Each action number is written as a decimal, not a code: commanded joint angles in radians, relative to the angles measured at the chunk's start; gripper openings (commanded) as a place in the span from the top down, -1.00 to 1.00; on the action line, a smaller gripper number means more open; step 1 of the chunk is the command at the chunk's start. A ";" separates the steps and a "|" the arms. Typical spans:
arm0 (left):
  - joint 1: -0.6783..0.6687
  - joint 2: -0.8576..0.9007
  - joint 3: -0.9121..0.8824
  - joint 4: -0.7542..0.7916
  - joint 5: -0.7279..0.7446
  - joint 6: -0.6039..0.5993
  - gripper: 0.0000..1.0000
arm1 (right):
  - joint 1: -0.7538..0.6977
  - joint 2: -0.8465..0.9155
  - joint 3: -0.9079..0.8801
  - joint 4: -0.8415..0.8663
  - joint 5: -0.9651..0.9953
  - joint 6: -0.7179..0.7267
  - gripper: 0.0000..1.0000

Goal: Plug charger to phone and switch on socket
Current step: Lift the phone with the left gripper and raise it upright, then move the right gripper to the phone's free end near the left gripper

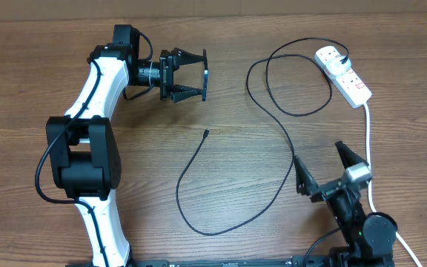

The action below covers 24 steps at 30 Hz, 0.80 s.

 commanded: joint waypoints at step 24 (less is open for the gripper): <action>0.006 0.003 0.029 0.025 0.007 -0.065 -0.32 | 0.030 1.246 1.189 -0.684 -0.531 0.055 -1.00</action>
